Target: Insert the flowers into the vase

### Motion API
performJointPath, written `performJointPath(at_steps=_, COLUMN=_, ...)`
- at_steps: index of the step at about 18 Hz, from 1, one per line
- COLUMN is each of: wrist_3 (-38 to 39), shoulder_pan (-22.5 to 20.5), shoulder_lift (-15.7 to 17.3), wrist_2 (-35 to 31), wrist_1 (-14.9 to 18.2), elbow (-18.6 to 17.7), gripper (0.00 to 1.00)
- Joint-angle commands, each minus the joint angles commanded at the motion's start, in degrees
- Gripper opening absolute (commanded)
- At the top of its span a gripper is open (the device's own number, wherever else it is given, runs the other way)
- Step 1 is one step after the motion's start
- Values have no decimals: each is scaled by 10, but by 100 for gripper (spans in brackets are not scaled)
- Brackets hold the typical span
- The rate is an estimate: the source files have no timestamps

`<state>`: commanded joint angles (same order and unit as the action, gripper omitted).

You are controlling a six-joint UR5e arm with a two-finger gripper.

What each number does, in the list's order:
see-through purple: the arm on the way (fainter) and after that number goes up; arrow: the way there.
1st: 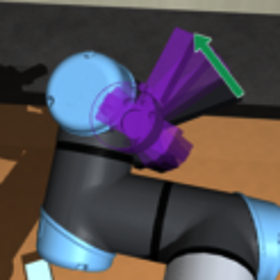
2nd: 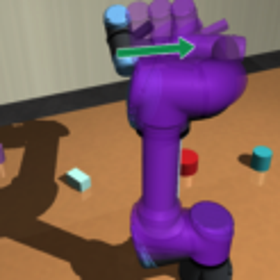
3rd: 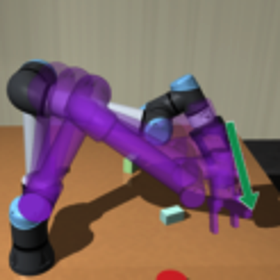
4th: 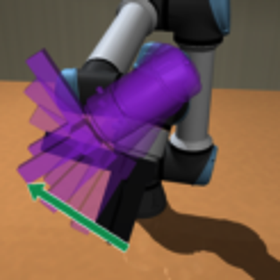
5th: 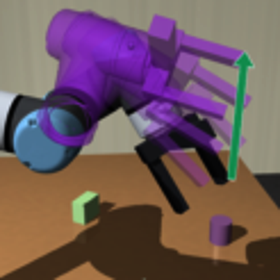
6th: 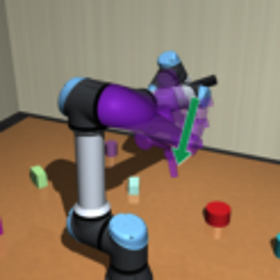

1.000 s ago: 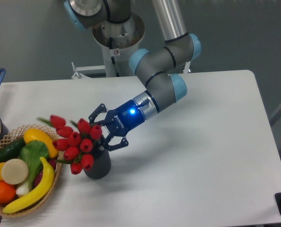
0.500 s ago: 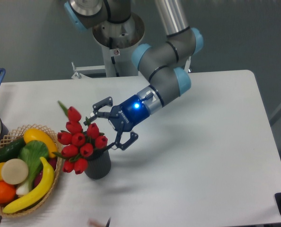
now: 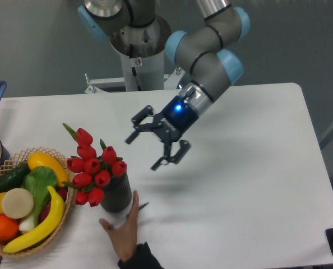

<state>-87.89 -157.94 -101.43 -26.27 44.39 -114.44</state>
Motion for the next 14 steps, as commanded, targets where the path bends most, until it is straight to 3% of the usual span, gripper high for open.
performJointPath(at_steps=3, wrist_3=2, shoulder_pan=-25, shoulder_lift=30, wrist_2=-65, wrist_1=1, elbow=31, gripper=100)
performJointPath(at_steps=7, wrist_3=4, shoulder_pan=-62, shoulder_lift=80, wrist_2=-242, wrist_1=1, elbow=33, gripper=100)
performJointPath(at_steps=10, wrist_3=6, shoulder_pan=-106, shoulder_lift=110, wrist_2=-301, wrist_1=3, elbow=40, gripper=100)
performJointPath(at_steps=12, wrist_3=6, shoulder_pan=-132, shoulder_lift=136, wrist_2=-322, wrist_1=17, elbow=54, gripper=100)
performJointPath(at_steps=14, wrist_3=-5, shoulder_pan=-145, shoulder_lift=155, wrist_2=-355, wrist_1=56, elbow=64, gripper=100)
